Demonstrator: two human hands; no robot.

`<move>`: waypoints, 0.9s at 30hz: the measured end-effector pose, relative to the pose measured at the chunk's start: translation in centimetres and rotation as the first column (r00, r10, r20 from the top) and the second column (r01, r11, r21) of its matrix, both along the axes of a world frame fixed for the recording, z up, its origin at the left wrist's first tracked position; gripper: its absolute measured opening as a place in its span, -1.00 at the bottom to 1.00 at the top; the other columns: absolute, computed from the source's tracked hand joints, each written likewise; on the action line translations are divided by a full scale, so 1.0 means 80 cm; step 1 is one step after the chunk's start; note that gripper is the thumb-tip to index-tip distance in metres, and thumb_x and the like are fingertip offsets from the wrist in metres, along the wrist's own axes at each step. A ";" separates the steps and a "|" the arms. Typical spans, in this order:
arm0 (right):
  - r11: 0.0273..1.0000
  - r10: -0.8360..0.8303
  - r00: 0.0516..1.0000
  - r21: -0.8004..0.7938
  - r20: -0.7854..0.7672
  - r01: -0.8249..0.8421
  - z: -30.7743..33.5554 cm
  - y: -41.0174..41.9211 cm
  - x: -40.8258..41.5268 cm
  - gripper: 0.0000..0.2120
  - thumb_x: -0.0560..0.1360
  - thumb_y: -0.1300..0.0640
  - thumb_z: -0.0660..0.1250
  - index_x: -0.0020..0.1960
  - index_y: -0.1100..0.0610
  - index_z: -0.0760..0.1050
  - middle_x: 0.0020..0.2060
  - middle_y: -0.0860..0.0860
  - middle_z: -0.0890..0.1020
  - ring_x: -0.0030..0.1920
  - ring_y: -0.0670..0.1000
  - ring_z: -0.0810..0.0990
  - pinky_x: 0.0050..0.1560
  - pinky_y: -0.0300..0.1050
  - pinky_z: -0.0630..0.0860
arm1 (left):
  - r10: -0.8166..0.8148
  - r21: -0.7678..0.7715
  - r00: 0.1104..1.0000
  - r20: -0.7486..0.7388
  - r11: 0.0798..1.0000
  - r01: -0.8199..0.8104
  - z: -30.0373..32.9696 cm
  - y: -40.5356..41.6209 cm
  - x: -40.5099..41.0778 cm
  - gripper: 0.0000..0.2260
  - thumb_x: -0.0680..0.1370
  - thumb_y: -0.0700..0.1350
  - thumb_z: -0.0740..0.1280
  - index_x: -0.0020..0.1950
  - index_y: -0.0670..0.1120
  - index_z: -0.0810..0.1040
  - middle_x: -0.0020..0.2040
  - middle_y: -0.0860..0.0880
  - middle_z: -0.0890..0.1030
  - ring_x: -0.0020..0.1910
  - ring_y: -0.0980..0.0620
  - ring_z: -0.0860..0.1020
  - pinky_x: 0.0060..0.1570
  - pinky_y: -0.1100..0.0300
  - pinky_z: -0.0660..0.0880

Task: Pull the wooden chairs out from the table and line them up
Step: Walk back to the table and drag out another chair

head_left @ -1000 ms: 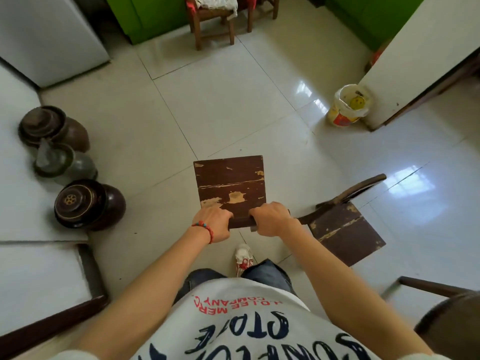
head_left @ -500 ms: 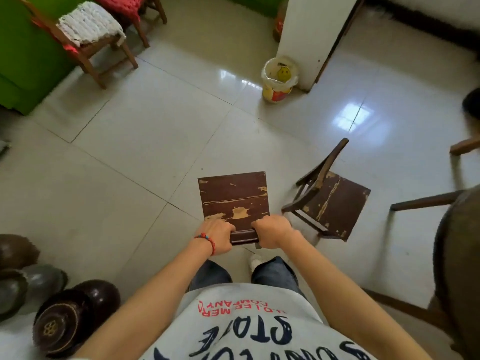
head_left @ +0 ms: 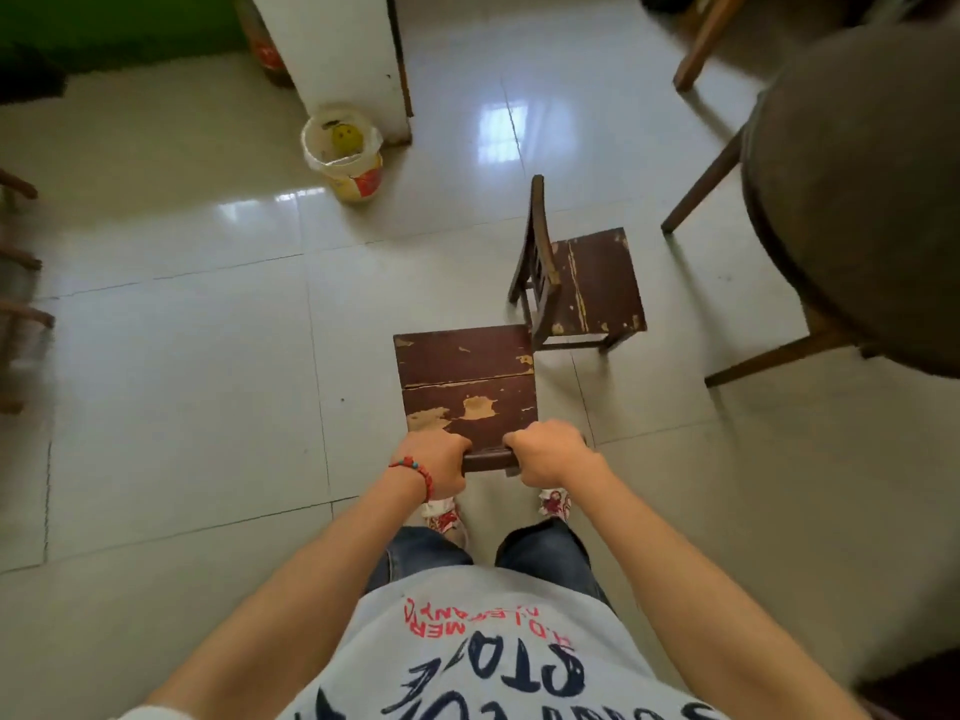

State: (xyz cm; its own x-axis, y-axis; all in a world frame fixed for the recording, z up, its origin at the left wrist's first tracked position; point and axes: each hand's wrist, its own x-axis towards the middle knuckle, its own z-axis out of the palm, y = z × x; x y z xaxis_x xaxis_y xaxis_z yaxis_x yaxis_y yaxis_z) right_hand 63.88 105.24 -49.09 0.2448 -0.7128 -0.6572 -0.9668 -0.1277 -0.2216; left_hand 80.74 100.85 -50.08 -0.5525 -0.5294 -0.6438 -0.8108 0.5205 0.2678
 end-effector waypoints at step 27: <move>0.522 -0.852 0.517 0.068 0.074 0.850 -0.004 0.205 -0.065 -0.77 0.41 0.20 0.24 0.06 0.08 0.48 -0.09 0.11 0.62 -0.06 0.15 0.59 -0.15 -0.06 0.41 | -0.811 -0.003 0.581 0.071 0.583 0.813 0.003 0.062 -0.204 -0.75 0.47 -0.03 0.25 0.13 -0.01 0.52 0.02 -0.06 0.60 -0.02 -0.06 0.55 -0.14 0.22 0.40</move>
State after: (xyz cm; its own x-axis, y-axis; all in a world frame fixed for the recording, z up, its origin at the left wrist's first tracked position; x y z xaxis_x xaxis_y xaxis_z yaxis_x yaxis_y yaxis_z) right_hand 58.71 121.61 -49.40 -0.4156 -0.5991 -0.6843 -0.5872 0.7513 -0.3011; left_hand 64.41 105.80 -49.84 -0.7268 0.1012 -0.6794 -0.0587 0.9763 0.2082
